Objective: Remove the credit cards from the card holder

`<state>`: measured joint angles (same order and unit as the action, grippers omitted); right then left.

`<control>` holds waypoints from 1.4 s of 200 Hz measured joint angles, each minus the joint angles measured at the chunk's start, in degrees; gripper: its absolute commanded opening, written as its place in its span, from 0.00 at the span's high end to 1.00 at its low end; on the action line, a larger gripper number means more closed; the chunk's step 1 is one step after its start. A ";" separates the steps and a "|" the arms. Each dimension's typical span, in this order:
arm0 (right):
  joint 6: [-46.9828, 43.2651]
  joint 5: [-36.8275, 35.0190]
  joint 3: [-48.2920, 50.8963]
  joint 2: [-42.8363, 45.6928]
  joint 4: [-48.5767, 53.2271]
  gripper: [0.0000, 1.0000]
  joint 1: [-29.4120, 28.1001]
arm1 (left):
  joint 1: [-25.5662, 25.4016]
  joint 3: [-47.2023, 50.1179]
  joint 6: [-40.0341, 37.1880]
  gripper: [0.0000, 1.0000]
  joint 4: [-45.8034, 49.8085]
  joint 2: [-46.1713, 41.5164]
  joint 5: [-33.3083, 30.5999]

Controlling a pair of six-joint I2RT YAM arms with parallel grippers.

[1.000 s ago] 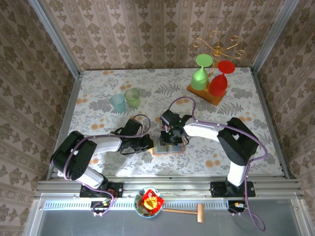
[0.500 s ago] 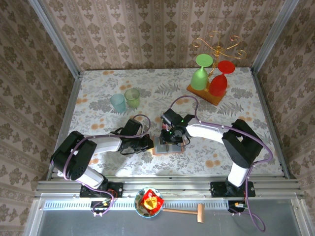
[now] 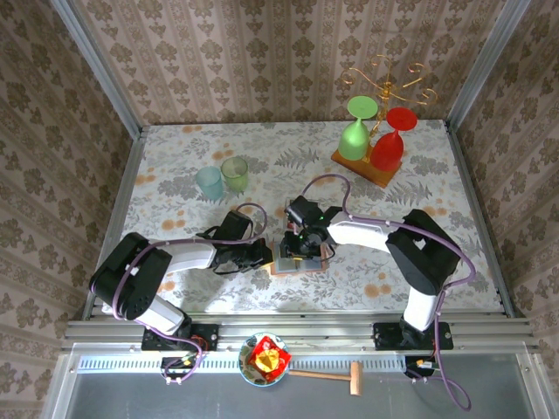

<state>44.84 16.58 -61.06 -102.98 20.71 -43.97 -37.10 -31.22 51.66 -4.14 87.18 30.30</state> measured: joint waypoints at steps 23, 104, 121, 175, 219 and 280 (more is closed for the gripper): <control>0.17 -0.02 0.04 -0.26 -0.04 0.67 0.00 | 0.00 -0.15 0.00 0.99 0.37 0.00 0.00; 0.15 -0.26 1.66 1.49 0.46 0.66 1.42 | 0.00 -0.70 -0.02 0.99 1.57 0.00 -0.02; 0.15 -0.28 2.23 2.12 0.48 0.66 1.84 | 0.00 -0.70 -0.02 0.99 1.81 0.00 -0.02; 0.13 0.13 5.18 3.41 -1.25 0.67 3.19 | 0.00 -1.22 -0.02 0.99 2.84 -0.13 -0.09; 0.39 2.32 7.98 4.11 -5.35 0.67 4.24 | -0.44 -2.29 0.00 0.91 5.31 -5.03 -1.79; 2.67 6.91 13.81 6.21 -13.64 0.67 6.67 | -2.78 -5.75 0.31 0.79 4.90 -6.25 -3.02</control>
<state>47.51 23.49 -47.24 -96.77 7.07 -37.30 -39.88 -36.97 51.96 0.75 80.93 27.29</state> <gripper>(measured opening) 0.328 0.190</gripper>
